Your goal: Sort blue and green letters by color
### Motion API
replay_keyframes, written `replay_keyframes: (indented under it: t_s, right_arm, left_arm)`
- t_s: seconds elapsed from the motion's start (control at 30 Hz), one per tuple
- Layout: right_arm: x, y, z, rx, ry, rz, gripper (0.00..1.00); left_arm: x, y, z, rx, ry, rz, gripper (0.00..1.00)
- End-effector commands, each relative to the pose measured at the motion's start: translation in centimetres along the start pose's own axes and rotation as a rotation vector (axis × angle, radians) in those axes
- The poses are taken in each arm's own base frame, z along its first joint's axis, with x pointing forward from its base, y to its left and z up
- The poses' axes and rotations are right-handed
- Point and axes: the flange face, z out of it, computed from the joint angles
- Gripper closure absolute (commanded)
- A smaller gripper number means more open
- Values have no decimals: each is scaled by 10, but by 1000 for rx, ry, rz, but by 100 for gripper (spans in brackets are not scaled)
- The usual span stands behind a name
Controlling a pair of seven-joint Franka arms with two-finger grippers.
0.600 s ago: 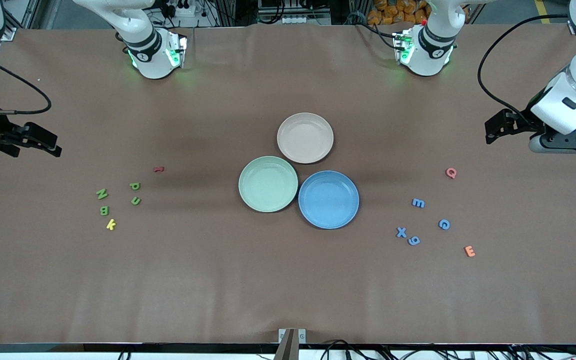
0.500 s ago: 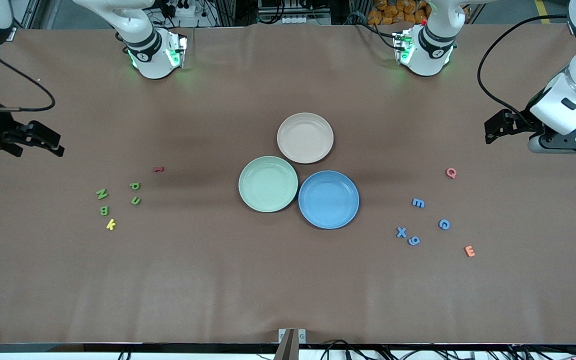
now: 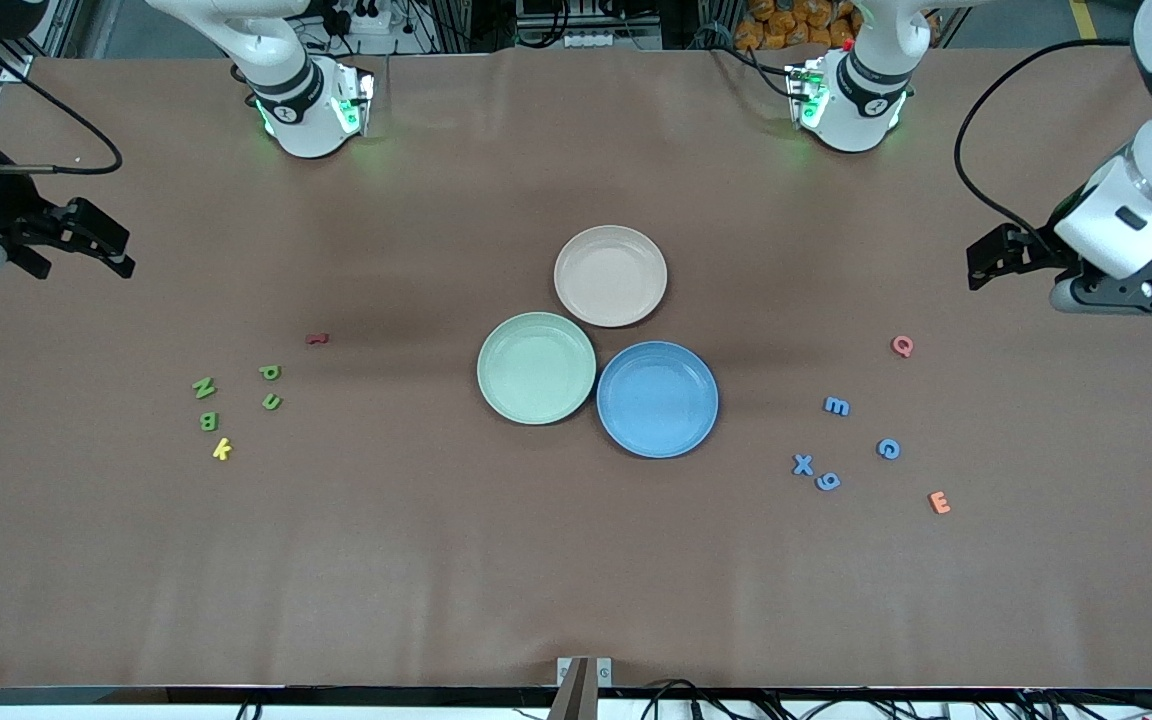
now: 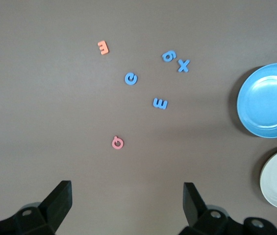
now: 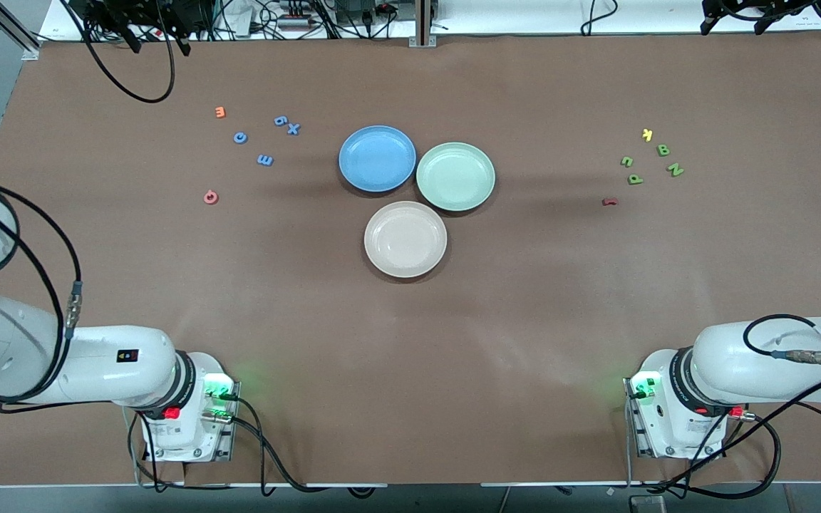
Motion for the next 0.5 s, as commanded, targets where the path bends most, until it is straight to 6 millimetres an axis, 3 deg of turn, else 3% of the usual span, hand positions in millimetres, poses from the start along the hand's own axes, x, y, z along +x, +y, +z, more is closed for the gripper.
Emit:
replay_keyframes:
  t_s: [0.0, 0.2, 0.47]
  right_arm:
    - [4, 6, 10, -16, -18, -74, 0]
    - [2, 19, 25, -46, -74, -53, 0]
    - [8, 32, 86, -37, -109, 66, 0]
  left_arm:
    - [25, -16, 42, -5, -42, -15, 0]
    - [58, -38, 95, -20, -26, -30, 0]
    - [95, -38, 173, -32, 8, -7, 0]
